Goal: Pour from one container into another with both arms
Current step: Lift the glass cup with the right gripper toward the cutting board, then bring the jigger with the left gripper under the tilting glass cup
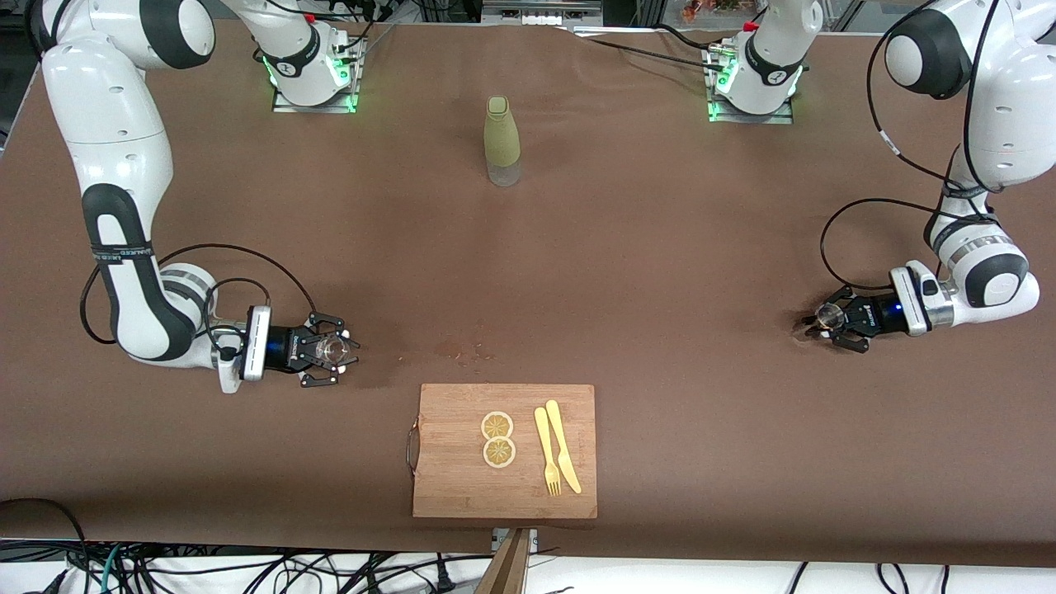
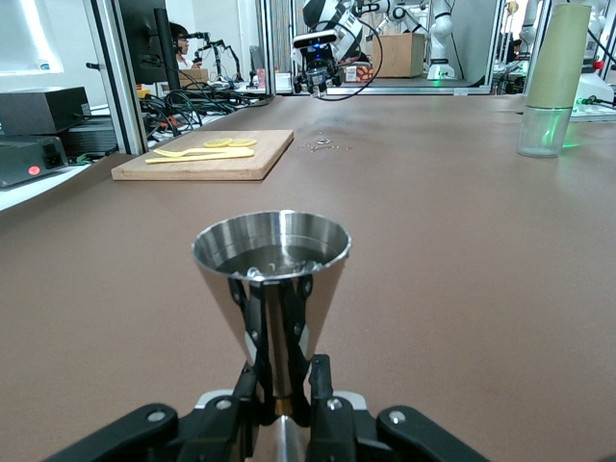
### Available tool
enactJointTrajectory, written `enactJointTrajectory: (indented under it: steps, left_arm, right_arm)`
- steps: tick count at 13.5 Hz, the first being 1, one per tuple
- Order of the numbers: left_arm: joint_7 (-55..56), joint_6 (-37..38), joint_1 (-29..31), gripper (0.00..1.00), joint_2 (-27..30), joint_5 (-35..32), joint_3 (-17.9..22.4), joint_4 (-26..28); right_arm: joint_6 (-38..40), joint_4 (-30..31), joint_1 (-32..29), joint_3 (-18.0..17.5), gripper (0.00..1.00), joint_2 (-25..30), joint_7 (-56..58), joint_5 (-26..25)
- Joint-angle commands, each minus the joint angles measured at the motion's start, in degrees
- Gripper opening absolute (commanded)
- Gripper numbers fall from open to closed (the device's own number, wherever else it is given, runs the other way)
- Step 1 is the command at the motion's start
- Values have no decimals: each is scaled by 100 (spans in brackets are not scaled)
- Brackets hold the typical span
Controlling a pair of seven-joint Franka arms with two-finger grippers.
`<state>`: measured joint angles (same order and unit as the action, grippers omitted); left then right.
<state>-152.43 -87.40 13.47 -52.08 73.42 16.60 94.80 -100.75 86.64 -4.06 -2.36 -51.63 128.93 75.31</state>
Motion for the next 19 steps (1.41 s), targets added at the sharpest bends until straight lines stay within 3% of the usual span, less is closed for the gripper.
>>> enactJointTrajectory:
  steps: [1, 7, 10, 14, 19]
  left_arm:
    - [-278, 83, 24, 0, -22, 93, 63, -14]
    - [317, 100, 59, 0, 180, 41, 80, -145]
    - [871, 74, 50, 0, 251, -258, 19, -663]
    - [1295, 30, -125, 0, 286, -214, -411, -708]
    - [2041, -136, -906, 0, 295, -179, -877, -893]
  right_arm:
    - [-93, -174, 28, -142, 27, -41, -341, -192]
    - [-164, -296, 213, -133, 27, -32, -631, -184]
    - [-173, -341, 239, -133, 27, -32, -658, -166]
    - [-112, -341, 213, -98, 27, -23, -658, -184]
    - [-173, -349, 326, -125, 27, 21, -1026, -201]
